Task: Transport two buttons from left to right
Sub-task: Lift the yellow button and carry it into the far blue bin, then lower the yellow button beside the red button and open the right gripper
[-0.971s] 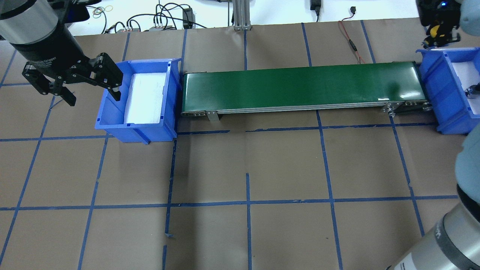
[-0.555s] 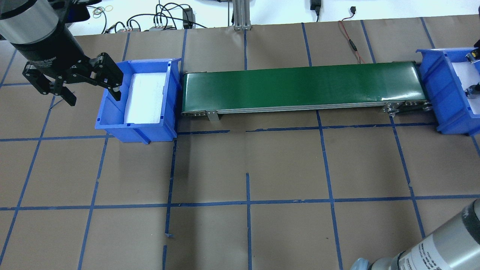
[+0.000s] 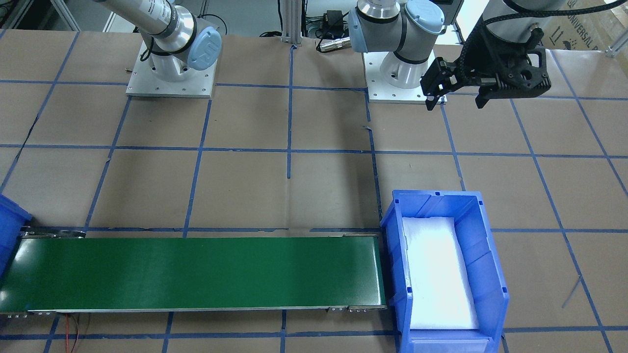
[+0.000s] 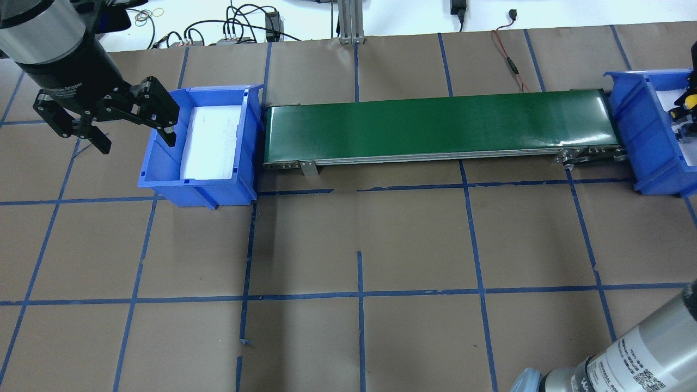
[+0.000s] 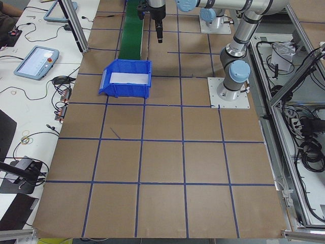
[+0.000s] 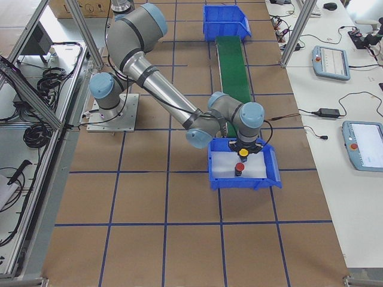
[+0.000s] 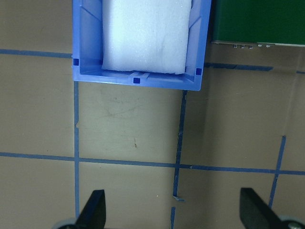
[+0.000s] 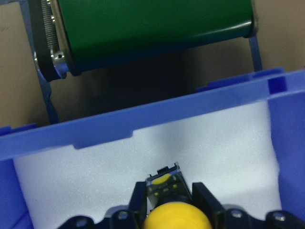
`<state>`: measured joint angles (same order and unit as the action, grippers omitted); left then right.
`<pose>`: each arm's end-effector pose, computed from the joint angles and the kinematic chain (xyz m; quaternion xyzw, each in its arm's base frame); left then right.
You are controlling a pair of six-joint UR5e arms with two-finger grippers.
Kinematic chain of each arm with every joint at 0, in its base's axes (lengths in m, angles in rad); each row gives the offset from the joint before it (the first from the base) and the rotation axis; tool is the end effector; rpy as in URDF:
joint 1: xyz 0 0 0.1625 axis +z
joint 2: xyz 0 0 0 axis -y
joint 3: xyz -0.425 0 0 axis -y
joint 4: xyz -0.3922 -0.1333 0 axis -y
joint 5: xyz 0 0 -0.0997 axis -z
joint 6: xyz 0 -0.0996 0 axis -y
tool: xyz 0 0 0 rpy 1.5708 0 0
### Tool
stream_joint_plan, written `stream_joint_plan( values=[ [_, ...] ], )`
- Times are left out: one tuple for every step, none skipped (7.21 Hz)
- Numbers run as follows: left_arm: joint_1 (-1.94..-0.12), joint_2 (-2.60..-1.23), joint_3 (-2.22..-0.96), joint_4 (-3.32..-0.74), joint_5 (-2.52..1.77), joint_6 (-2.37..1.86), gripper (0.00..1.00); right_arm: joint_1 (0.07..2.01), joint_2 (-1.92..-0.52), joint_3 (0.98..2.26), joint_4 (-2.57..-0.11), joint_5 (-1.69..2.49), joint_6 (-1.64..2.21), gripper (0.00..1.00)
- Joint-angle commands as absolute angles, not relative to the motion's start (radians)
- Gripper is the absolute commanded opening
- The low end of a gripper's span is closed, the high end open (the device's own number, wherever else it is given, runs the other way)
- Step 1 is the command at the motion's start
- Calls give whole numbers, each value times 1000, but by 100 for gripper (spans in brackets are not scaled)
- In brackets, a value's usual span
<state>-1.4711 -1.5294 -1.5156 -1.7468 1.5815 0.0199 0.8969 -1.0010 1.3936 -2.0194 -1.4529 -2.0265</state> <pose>-0.0854 -0.4751 0.5178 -0.0396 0.9984 0.0399 0.0030 -0.3215 -0.6349 0.2771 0.6259 -0.7772 0.0636 0.0144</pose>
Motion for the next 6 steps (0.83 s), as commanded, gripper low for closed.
stream_joint_plan(
  values=[
    [-1470,-1529,-1516,-1747,1582,20,100,896,-979,1414,-2023,-1450,-1988,8],
    [-1471,-1529,-1516,-1746,1582,20,100,896,-973,1420,-2026,-1468,-1938,9],
    [-1471,-1529,-1516,-1747,1582,20,100,896,-973,1420,-2026,-1470,-1921,11],
    [-1471,-1529,-1516,-1747,1582,20,100,896,-976,1428,-2026,-1465,-1914,15],
    [-1471,-1529,-1516,-1747,1582,20,100,896,-979,1440,-2026,-1470,-1916,18],
    [-1471,-1529,-1516,-1747,1582,20,100,896,-980,1457,-2026,-1453,-1916,76]
  ],
)
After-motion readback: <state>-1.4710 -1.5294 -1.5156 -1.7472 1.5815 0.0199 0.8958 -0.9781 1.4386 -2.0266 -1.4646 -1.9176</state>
